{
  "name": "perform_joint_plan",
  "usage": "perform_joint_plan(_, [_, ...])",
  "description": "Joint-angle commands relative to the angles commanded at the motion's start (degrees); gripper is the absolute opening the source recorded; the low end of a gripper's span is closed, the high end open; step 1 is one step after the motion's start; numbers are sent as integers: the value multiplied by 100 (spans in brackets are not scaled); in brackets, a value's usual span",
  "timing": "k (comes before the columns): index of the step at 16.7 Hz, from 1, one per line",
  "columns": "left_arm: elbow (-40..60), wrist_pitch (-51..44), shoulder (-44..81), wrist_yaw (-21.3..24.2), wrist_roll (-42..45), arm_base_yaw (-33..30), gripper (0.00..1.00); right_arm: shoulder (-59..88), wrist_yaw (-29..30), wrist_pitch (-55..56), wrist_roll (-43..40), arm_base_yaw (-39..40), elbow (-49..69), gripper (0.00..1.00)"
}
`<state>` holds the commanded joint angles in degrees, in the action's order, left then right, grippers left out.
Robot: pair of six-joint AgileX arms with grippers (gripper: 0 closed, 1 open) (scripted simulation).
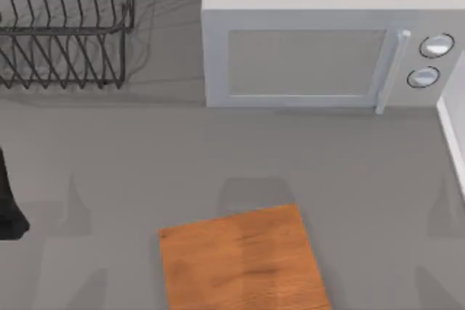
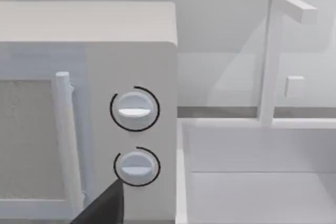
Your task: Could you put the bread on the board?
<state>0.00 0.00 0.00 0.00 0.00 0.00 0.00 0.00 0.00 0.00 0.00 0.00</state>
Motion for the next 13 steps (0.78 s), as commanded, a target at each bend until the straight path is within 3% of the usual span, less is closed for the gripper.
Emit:
perform_joint_plan(6, [432, -359, 589, 0, 593, 42, 100, 0, 0, 0, 0, 0, 0, 100])
perform_joint_plan(13, [2115, -2118, 3829, 70, 3485, 230, 100, 0, 0, 0, 0, 0, 0, 100])
